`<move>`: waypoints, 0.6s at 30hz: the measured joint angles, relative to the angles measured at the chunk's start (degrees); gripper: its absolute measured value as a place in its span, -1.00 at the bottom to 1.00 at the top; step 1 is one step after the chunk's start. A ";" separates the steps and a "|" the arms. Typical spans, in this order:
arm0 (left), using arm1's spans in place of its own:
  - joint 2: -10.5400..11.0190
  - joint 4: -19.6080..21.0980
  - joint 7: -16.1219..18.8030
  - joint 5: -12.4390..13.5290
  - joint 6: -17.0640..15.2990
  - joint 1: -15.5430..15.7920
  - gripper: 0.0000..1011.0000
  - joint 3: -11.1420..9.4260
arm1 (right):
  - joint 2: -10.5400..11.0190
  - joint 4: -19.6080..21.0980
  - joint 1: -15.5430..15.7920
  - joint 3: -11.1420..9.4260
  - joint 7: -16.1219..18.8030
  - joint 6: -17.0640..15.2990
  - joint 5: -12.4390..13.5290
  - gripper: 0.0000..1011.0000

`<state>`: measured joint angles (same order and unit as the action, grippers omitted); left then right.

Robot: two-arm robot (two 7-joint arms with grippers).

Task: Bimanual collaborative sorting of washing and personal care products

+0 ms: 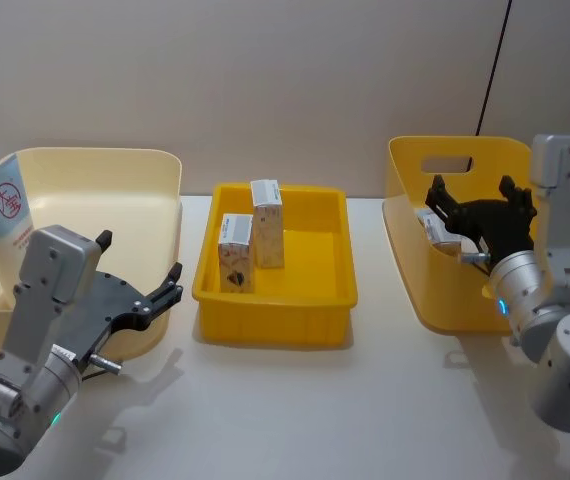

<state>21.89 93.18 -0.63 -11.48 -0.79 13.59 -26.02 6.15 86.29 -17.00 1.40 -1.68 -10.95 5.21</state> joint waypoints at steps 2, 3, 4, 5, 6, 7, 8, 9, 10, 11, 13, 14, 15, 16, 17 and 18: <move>0.00 0.00 0.00 0.00 0.00 0.00 0.98 0.00 | 0.12 0.46 0.28 -0.05 0.60 1.58 0.08 0.98; 0.00 0.00 0.00 0.00 0.00 0.00 0.98 0.00 | 0.14 0.56 0.33 -0.06 0.81 2.08 0.12 0.98; 0.00 0.00 0.00 0.00 0.00 0.00 0.98 0.00 | 0.26 0.87 0.55 -0.10 1.30 3.15 0.19 0.98; 0.00 0.00 0.00 0.00 0.00 0.00 0.98 0.00 | 0.29 0.99 0.64 -0.11 1.54 3.90 0.24 0.98; 0.00 0.00 0.00 0.00 0.00 0.00 0.98 0.00 | 0.42 1.32 0.85 -0.14 2.10 4.87 0.35 0.98; 0.00 0.00 0.00 0.00 0.00 0.00 0.98 0.00 | 0.42 1.32 0.85 -0.14 2.10 4.87 0.35 0.98; 0.00 0.00 0.00 0.00 0.00 0.00 0.98 0.00 | 0.49 1.65 1.04 -0.15 2.57 5.92 0.47 0.98; 0.00 0.00 0.00 0.00 0.00 0.00 0.98 0.00 | 0.51 1.79 1.11 -0.15 2.79 6.18 0.50 0.98; 0.00 0.00 0.00 0.00 0.00 0.00 0.98 0.00 | 0.52 1.79 1.11 -0.16 2.78 6.17 0.51 0.98; 0.00 0.00 0.00 0.00 0.00 0.00 0.98 0.00 | 0.52 1.79 1.11 -0.16 2.78 6.17 0.51 0.98; 0.00 0.00 0.00 0.00 0.00 0.00 0.98 0.00 | 0.63 1.88 1.26 -0.07 2.78 6.17 0.60 0.98; 0.00 0.00 0.00 0.00 0.00 0.00 0.98 0.00 | 0.71 1.95 1.34 0.00 2.79 6.17 0.66 0.98; 0.00 0.00 0.00 0.00 0.00 0.00 0.98 0.00 | 0.79 2.04 1.45 0.07 2.80 6.17 0.72 0.98; 0.00 0.00 0.00 0.00 0.00 0.00 0.98 0.00 | 0.88 2.13 1.56 0.14 2.81 6.19 0.79 0.98; 0.00 0.00 0.00 0.00 0.00 0.00 0.98 0.00 | 1.15 2.42 1.90 0.40 2.87 6.24 1.02 0.98; 0.00 0.00 0.00 0.00 0.00 0.00 0.98 0.00 | 1.51 2.81 2.40 0.76 2.97 6.32 1.30 0.98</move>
<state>21.89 93.18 -0.63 -11.48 -0.79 13.59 -26.02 7.67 89.10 -14.60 2.16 1.29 -4.63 6.51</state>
